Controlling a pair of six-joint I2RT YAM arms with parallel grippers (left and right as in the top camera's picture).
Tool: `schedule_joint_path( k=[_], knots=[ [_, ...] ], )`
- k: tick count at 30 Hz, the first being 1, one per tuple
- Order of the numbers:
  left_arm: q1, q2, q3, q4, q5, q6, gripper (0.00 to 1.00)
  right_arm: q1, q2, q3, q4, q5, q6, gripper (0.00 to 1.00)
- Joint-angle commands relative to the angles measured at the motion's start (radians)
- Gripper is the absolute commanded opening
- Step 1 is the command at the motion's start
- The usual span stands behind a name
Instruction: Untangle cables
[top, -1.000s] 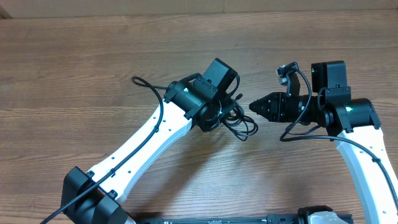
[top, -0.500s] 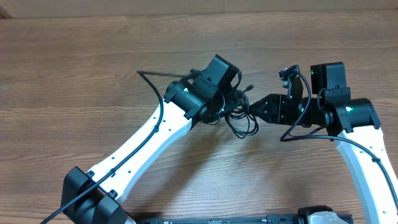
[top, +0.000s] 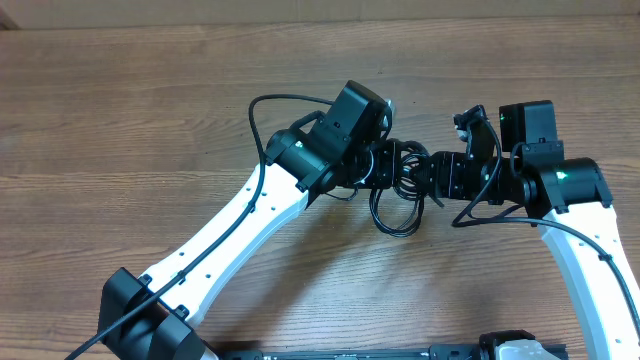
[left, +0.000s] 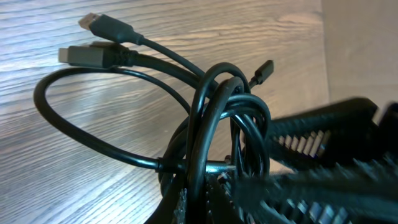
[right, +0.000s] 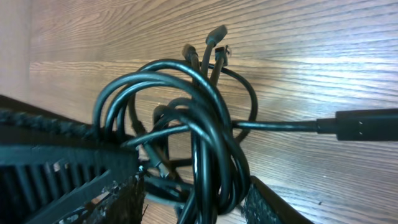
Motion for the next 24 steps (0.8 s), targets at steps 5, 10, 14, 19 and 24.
schedule_joint_path(
  k=[5, 10, 14, 19, 24],
  knots=[
    [0.003, -0.003, 0.002, 0.014, 0.094, 0.060, 0.04, 0.006, -0.015, -0.010, 0.029, 0.001, -0.008, 0.42],
    [0.002, -0.003, 0.002, 0.027, 0.093, 0.059, 0.04, 0.006, -0.015, -0.010, 0.028, 0.001, -0.008, 0.40],
    [0.002, -0.003, 0.002, 0.023, 0.072, 0.058, 0.04, 0.006, -0.015, -0.010, 0.028, 0.002, -0.007, 0.41],
    [0.003, -0.003, 0.002, -0.055, -0.091, -0.060, 0.04, 0.006, -0.015, -0.010, 0.027, 0.002, -0.003, 0.47],
    [0.002, -0.003, 0.002, -0.068, -0.109, -0.123, 0.05, 0.006, -0.015, -0.010, 0.027, 0.032, 0.037, 0.48]
  ],
)
